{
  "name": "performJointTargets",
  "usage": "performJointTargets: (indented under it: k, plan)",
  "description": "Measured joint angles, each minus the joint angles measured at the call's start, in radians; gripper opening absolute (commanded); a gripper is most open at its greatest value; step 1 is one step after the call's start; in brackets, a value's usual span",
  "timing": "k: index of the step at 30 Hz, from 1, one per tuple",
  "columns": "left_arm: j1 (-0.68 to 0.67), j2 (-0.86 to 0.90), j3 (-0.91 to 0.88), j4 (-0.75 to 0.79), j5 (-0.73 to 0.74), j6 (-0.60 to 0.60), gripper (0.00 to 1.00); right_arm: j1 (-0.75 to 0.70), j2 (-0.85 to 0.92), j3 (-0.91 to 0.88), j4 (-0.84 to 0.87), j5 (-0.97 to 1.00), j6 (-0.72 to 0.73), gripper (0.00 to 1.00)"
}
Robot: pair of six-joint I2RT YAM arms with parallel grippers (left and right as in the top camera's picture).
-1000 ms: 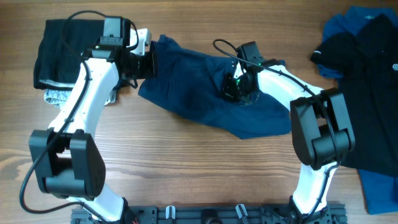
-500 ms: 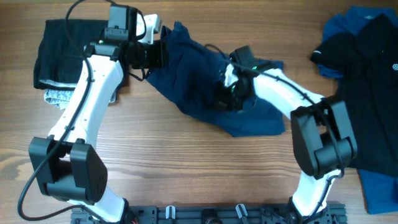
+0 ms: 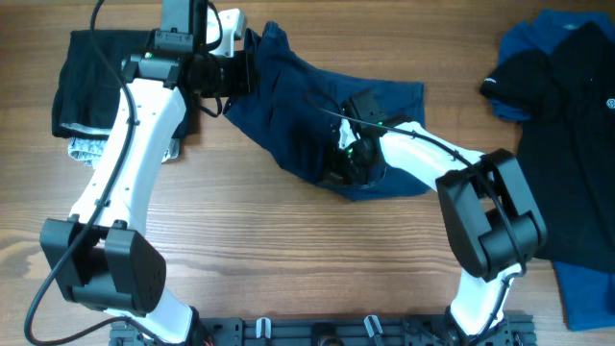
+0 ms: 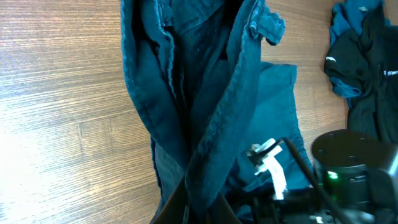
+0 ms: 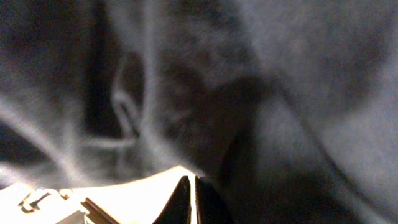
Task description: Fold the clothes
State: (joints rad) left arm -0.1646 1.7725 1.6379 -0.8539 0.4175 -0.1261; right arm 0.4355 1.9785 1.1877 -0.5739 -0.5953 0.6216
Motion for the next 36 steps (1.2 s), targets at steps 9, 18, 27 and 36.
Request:
performJointTargets:
  k: [9, 18, 27, 36]
  plan:
    - [0.0, 0.0, 0.0, 0.0, 0.0, 0.0, 0.04, -0.026, -0.159, 0.031, 0.098, 0.137, -0.024, 0.04]
    - [0.0, 0.0, 0.0, -0.003, 0.0, 0.0, 0.04, 0.043, 0.058, 0.028, 0.222, 0.17, 0.033, 0.04]
    - [0.0, 0.0, 0.0, -0.002, 0.0, -0.008, 0.04, 0.012, 0.021, 0.027, 0.22, 0.174, 0.043, 0.04]
    - [0.0, 0.0, 0.0, -0.001, 0.0, -0.008, 0.04, -0.042, -0.042, 0.027, 0.37, 0.238, 0.04, 0.04]
